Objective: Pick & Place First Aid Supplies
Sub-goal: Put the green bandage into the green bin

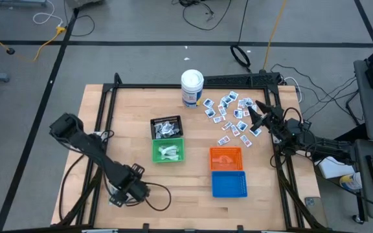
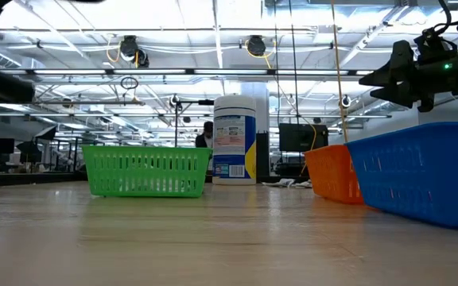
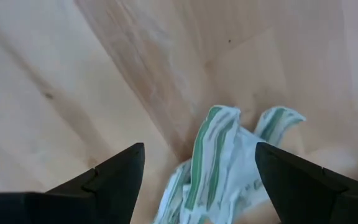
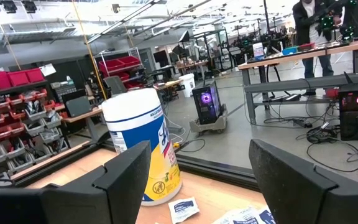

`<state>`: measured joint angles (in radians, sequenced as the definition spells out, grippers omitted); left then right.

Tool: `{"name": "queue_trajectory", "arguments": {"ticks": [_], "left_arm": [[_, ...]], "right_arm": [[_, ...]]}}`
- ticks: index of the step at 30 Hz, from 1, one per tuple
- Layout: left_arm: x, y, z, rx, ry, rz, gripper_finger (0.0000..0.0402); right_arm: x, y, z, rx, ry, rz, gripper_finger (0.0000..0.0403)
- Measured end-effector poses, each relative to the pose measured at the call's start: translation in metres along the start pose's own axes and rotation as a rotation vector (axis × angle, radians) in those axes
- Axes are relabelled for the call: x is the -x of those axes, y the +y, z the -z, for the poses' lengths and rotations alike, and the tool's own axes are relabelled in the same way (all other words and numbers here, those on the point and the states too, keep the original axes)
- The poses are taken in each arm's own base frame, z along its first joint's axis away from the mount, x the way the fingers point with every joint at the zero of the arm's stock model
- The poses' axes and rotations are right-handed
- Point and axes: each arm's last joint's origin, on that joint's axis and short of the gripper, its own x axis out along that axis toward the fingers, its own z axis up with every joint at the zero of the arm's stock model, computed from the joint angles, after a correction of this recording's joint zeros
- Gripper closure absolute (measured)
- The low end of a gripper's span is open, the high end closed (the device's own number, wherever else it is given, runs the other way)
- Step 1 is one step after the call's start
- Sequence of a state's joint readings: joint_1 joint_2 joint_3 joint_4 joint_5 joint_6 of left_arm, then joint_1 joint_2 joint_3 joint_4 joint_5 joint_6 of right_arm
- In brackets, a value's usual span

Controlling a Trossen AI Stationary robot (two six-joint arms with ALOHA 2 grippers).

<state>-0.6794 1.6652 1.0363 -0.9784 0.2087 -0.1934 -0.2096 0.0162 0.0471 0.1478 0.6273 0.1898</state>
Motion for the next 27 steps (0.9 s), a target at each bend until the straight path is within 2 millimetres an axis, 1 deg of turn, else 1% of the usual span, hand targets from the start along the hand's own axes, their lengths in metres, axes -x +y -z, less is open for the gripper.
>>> {"name": "queue_trajectory", "arguments": {"ticks": [6,9,12,14,16,19,23,27], "left_arm": [[-0.021,-0.008,-0.006,-0.013,0.034,-0.029,0.0089],[-0.03,-0.009,-0.008,-0.003,0.051,-0.08,0.0089],[-0.034,-0.01,-0.009,0.02,0.048,-0.137,0.0093],[-0.035,-0.01,-0.01,0.015,0.042,-0.15,0.0106],[-0.036,-0.011,-0.011,0.005,0.033,-0.158,0.0127],[-0.036,-0.011,-0.012,-0.014,0.019,-0.163,0.0173],[-0.036,-0.011,-0.013,-0.019,0.004,-0.166,0.0253],[-0.036,-0.009,-0.014,-0.013,0.0,-0.168,0.0342]], "right_arm": [[0.0,0.0,0.0,0.0,0.0,0.0,0.0135],[0.0,0.0,0.0,0.0,0.0,0.0,0.0136],[0.0,0.0,0.0,0.0,0.0,0.0,0.0135],[0.0,0.0,0.0,0.0,0.0,0.0,0.0136],[0.0,0.0,0.0,0.0,0.0,0.0,0.0135],[0.0,0.0,0.0,0.0,0.0,0.0,0.0136],[0.0,0.0,0.0,0.0,0.0,0.0,0.0135],[0.0,0.0,0.0,0.0,0.0,0.0,0.0135]]}}
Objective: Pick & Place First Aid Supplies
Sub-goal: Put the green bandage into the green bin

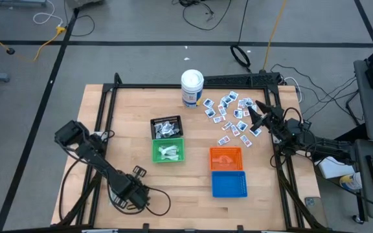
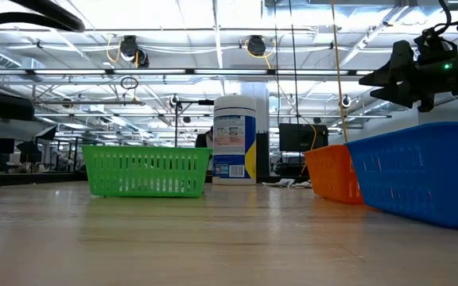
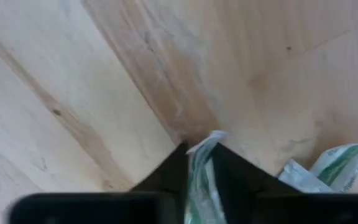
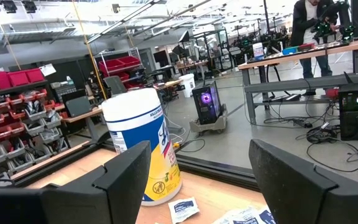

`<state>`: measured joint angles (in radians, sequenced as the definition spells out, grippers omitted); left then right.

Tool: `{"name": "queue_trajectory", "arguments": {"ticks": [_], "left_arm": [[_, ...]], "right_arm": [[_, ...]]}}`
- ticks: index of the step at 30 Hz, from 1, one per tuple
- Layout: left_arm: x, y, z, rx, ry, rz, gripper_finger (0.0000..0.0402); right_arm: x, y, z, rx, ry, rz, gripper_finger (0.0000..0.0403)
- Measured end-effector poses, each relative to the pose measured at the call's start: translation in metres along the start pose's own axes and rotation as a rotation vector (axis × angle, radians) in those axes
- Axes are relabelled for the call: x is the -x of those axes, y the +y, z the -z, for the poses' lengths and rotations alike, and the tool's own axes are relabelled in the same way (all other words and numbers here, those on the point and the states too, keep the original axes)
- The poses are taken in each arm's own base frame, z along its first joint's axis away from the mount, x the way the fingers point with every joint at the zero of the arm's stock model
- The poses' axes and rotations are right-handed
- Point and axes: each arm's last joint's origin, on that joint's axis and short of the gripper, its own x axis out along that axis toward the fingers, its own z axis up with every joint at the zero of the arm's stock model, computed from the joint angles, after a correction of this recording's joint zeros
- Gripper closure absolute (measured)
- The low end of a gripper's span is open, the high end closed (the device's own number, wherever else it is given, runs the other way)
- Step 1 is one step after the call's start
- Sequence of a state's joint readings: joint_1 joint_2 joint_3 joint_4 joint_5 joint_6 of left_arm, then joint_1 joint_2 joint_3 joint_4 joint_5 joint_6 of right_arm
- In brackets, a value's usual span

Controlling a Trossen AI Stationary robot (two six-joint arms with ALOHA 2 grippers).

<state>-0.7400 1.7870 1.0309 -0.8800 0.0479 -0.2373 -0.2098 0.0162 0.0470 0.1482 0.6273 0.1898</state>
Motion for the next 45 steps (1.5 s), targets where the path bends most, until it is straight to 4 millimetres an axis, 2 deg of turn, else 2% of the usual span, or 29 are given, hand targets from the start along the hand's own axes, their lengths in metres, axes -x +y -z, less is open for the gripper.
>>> {"name": "queue_trajectory", "arguments": {"ticks": [3,6,14,22,28,38,45], "left_arm": [[0.004,0.004,0.001,0.012,-0.003,0.011,0.0391],[0.017,0.011,0.003,0.036,-0.03,0.041,0.0393],[0.055,0.044,0.024,0.152,-0.06,0.051,0.0399],[0.074,0.089,0.039,0.326,0.005,0.058,0.04],[0.096,0.126,0.03,0.401,-0.055,0.064,0.0401],[0.117,0.182,0.005,0.511,-0.03,0.087,0.0401],[0.112,0.214,-0.017,0.552,-0.028,0.108,0.0401]], "right_arm": [[0.0,0.0,0.0,0.0,0.0,0.0,0.0136],[0.0,0.0,0.0,0.0,0.0,0.0,0.0135],[0.0,0.0,0.0,0.0,0.0,0.0,0.0135],[0.0,0.0,0.0,0.0,0.0,0.0,0.0136],[0.0,0.0,0.0,0.001,0.001,0.0,0.0136],[0.0,0.0,0.0,0.001,0.001,0.0,0.0135],[0.0,0.0,0.0,0.001,0.002,0.0,0.0135]]}}
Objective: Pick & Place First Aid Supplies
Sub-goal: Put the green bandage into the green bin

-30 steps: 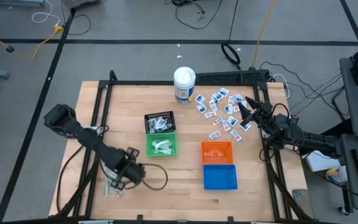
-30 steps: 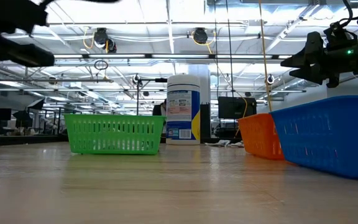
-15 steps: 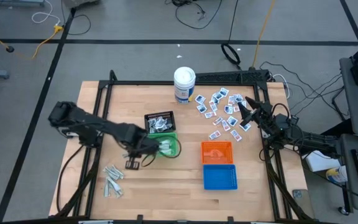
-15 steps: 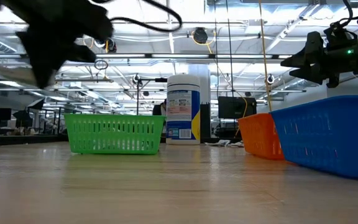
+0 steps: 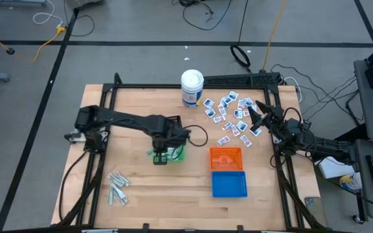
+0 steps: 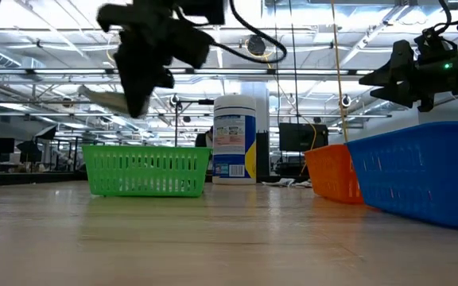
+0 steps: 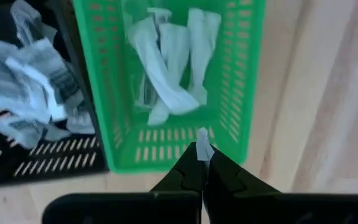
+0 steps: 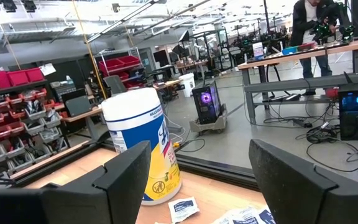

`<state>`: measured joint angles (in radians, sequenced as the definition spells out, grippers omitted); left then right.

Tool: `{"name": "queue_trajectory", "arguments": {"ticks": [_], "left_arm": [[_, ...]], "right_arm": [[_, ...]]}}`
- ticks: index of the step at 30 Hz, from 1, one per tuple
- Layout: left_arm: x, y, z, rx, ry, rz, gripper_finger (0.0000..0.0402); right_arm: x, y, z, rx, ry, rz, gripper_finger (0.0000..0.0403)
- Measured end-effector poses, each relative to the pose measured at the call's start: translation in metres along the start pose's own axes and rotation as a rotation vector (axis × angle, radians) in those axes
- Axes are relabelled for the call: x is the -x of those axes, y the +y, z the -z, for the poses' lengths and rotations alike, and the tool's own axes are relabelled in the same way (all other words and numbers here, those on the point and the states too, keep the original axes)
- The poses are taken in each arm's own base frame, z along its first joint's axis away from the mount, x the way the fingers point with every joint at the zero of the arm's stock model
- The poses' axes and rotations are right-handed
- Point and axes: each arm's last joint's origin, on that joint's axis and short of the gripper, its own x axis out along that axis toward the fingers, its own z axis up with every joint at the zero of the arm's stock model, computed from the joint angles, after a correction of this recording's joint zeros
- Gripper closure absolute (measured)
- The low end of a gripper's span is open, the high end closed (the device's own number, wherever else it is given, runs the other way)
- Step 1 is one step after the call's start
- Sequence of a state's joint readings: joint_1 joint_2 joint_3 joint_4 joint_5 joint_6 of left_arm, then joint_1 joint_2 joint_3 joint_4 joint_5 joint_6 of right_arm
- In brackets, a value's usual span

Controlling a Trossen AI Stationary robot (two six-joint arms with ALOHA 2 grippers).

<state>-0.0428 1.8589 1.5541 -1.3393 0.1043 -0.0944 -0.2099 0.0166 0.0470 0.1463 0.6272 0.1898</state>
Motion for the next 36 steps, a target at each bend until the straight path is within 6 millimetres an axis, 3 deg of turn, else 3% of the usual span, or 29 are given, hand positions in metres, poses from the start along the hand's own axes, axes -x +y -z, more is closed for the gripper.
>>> {"name": "queue_trajectory", "arguments": {"ticks": [10,17,21,30,36], "left_arm": [[-0.026,0.02,-0.048,0.009,0.034,0.003,0.0402],[-0.032,0.031,-0.067,0.025,0.001,0.015,0.0385],[-0.031,0.033,-0.07,0.019,-0.032,0.034,0.0336],[-0.03,0.038,-0.07,0.068,-0.029,0.071,0.0181],[-0.03,0.039,-0.069,0.242,-0.018,0.072,0.0132]], "right_arm": [[0.0,0.0,0.0,0.0,0.0,-0.001,0.0135],[0.0,0.0,0.0,0.0,0.0,0.0,0.0136],[0.0,0.0,0.0,0.0,0.0,0.0,0.0136],[0.0,0.0,0.0,0.0,0.0,0.0,0.0135],[0.0,0.0,0.0,0.0,0.0,0.0,0.0136]]}}
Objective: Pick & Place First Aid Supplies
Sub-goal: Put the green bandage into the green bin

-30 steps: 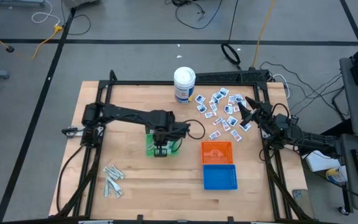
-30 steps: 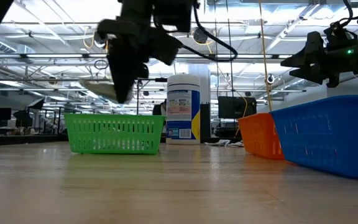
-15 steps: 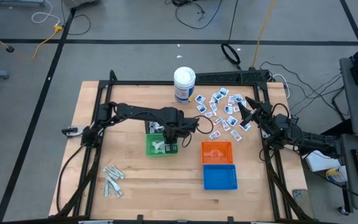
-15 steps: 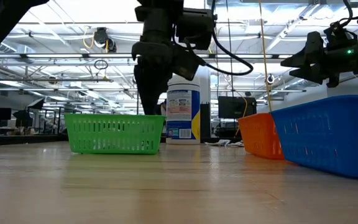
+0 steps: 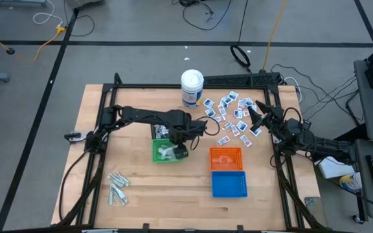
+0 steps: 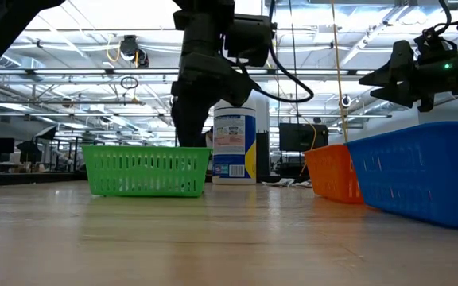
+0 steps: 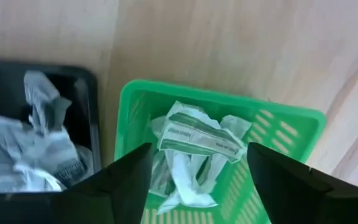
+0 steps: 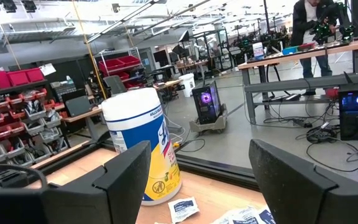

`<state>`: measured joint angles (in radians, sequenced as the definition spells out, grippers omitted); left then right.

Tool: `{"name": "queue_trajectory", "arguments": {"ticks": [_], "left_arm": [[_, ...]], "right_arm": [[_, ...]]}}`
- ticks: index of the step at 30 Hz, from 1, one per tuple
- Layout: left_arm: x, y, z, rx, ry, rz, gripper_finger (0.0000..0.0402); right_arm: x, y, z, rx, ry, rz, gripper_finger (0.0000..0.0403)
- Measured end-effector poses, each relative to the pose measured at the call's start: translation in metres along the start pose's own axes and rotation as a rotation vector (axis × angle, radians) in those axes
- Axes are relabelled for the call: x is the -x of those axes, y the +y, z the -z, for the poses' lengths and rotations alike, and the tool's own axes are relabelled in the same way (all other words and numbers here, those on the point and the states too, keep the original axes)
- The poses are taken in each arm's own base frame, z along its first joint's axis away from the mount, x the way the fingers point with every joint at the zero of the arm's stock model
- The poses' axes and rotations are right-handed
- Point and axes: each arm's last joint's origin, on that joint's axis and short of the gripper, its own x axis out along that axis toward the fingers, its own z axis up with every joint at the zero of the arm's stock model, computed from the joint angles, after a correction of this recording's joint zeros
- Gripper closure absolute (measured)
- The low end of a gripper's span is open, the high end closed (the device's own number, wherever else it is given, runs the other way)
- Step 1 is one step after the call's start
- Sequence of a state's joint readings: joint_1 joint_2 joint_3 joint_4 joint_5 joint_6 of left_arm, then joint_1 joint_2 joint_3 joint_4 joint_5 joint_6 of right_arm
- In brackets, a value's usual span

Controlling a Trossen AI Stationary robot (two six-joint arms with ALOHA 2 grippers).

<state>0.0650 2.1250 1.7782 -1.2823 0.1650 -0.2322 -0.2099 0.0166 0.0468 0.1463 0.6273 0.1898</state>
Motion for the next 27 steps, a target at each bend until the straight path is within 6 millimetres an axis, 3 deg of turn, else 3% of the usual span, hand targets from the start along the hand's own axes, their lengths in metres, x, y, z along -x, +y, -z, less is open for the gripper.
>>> {"name": "queue_trajectory", "arguments": {"ticks": [13,19,27], "left_arm": [[0.025,-0.012,0.025,0.364,-0.113,0.014,0.0142],[0.021,-0.027,0.06,0.515,-0.168,0.069,0.0148],[-0.001,-0.037,0.119,0.838,-0.051,0.079,0.0152]], "right_arm": [[0.0,0.0,0.0,-0.002,-0.002,0.0,0.0135],[0.0,0.0,0.0,-0.001,-0.002,0.0,0.0135],[0.0,0.0,0.0,-0.001,-0.002,0.0,0.0135]]}}
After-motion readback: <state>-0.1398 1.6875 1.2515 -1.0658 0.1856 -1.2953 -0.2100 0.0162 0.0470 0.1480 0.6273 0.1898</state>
